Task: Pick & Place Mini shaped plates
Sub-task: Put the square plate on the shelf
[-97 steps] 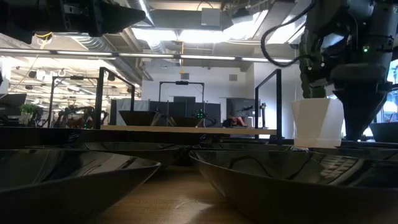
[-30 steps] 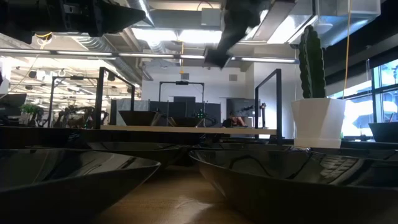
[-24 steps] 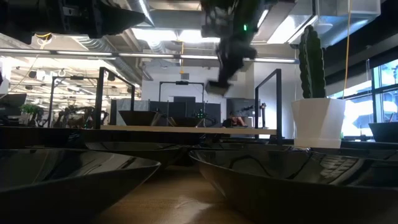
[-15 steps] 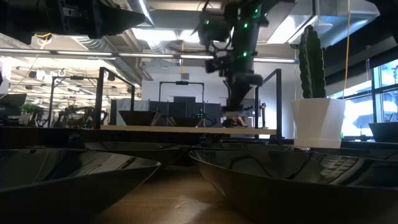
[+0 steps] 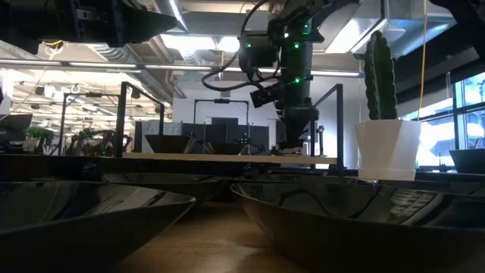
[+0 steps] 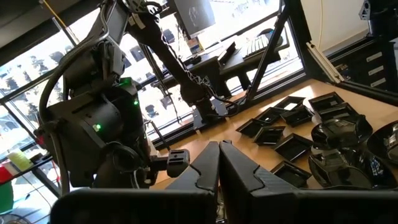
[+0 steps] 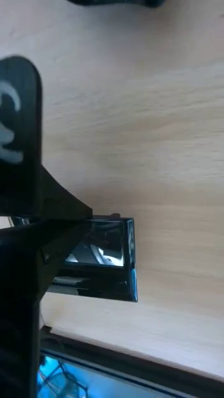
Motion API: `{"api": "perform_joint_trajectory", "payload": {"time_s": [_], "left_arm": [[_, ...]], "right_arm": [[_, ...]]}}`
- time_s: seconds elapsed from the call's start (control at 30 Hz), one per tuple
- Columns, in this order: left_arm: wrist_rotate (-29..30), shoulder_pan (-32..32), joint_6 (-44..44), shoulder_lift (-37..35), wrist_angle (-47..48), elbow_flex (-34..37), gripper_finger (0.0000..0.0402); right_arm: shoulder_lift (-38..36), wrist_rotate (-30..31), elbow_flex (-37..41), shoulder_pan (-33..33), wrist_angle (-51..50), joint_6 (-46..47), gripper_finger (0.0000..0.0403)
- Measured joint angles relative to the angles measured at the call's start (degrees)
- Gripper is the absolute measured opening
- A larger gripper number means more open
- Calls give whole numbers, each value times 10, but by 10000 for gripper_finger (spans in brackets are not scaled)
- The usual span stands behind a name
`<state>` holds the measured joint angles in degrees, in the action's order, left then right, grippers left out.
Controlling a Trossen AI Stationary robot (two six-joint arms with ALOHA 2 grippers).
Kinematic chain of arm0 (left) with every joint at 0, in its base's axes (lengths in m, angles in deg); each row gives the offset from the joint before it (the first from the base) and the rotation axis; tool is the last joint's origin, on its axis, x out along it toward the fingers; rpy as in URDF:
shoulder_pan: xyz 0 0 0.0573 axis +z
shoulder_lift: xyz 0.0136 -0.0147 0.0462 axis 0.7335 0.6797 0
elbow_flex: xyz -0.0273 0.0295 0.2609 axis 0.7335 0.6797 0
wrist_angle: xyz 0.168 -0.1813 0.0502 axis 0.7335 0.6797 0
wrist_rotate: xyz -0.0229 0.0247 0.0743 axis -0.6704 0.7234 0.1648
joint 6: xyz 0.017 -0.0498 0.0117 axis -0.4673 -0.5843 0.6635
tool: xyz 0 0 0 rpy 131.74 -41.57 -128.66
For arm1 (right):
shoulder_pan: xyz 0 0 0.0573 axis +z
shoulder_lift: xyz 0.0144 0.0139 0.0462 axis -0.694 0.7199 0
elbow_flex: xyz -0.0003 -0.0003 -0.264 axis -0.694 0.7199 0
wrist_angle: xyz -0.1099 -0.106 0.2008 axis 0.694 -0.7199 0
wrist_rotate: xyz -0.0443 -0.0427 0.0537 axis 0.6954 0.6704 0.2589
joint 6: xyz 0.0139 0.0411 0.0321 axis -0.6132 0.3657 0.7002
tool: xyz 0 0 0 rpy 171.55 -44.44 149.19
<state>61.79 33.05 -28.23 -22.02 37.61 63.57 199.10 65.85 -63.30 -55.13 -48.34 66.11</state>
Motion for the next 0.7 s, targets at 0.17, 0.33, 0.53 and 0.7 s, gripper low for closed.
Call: {"api": "perform_joint_trajectory", "payload": {"time_s": [0.17, 0.33, 0.53, 0.7], "left_arm": [[0, 0, 0, 0, 0, 0, 4], [0, 0, 0, 0, 0, 0, 4], [0, 0, 0, 0, 0, 0, 4], [0, 0, 0, 0, 0, 0, 4]], "right_arm": [[0, -14, 0, 0, 2, 14, 5], [0, -42, 0, -4, -2, 30, 9], [0, -50, 0, -9, -10, 31, 16], [0, -73, 0, -10, -13, 26, 16]]}}
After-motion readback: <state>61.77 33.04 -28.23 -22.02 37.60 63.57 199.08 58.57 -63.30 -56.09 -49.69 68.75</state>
